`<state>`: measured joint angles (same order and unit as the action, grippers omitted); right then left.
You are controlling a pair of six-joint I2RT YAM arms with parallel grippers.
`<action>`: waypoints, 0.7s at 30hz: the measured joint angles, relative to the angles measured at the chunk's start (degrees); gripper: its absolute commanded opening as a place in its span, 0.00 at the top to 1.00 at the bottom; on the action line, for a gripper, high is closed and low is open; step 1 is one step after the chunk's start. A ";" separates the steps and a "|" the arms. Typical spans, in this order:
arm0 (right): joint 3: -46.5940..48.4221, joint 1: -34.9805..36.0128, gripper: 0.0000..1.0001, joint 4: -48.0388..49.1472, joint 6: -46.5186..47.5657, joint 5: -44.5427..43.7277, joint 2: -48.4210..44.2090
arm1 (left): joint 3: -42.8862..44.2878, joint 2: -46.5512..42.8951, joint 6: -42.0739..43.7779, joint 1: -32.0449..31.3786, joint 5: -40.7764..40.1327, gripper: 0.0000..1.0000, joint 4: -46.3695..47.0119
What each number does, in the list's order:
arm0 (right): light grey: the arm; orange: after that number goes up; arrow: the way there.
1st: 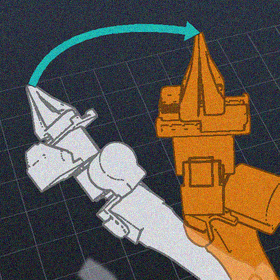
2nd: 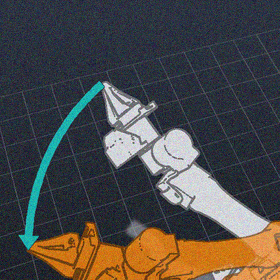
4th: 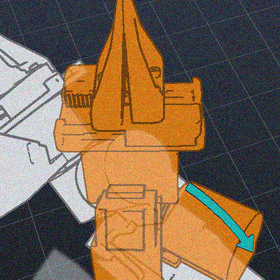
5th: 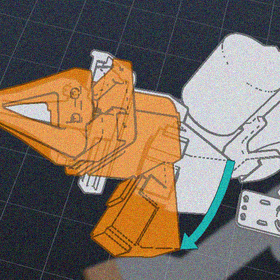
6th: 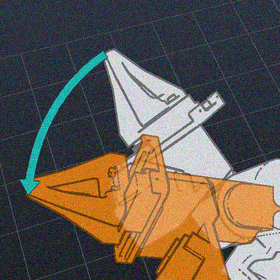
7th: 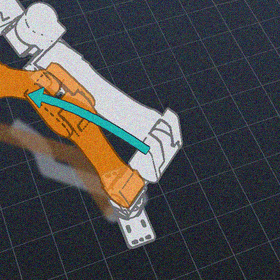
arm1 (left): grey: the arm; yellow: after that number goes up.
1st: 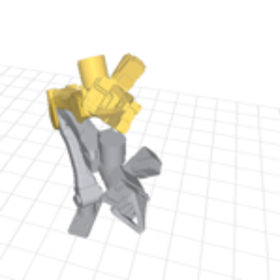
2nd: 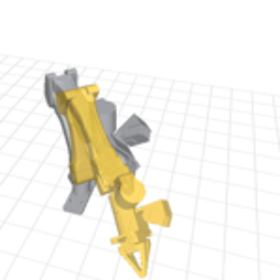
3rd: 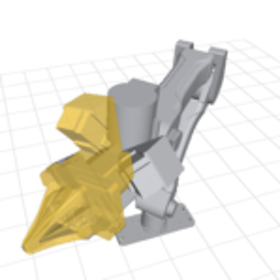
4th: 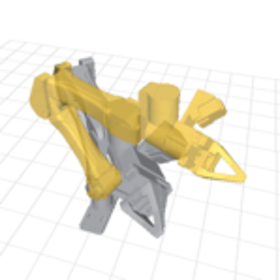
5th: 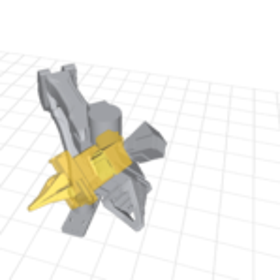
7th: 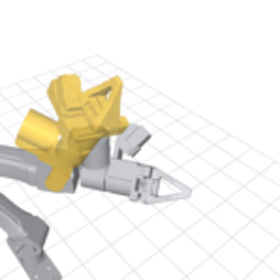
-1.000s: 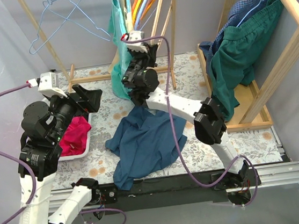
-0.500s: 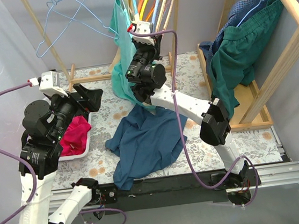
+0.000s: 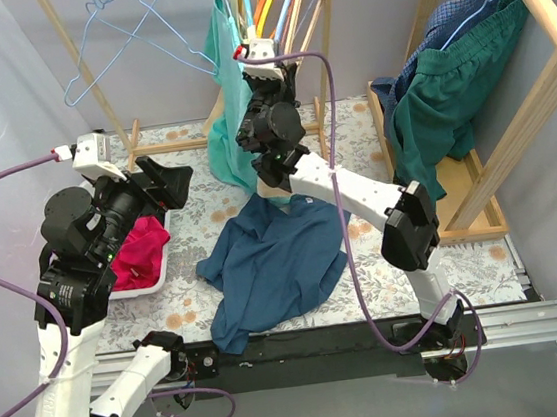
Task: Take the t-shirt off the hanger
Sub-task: Pick up the hanger from the clothesline.
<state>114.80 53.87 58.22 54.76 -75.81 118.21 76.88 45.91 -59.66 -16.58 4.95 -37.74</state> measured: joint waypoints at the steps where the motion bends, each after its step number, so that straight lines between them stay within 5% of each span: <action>1: -0.46 -0.24 0.99 -6.64 -5.14 0.87 -1.27 | 0.00 -0.02 -0.02 0.00 0.02 0.07 0.00; 21: 3.17 -4.28 0.99 -51.91 -43.95 7.52 -7.21 | 0.00 -1.14 -0.22 0.00 0.02 0.07 -0.02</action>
<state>117.97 49.58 6.31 10.81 -68.29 111.00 76.88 44.77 -59.88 -16.58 4.97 -37.76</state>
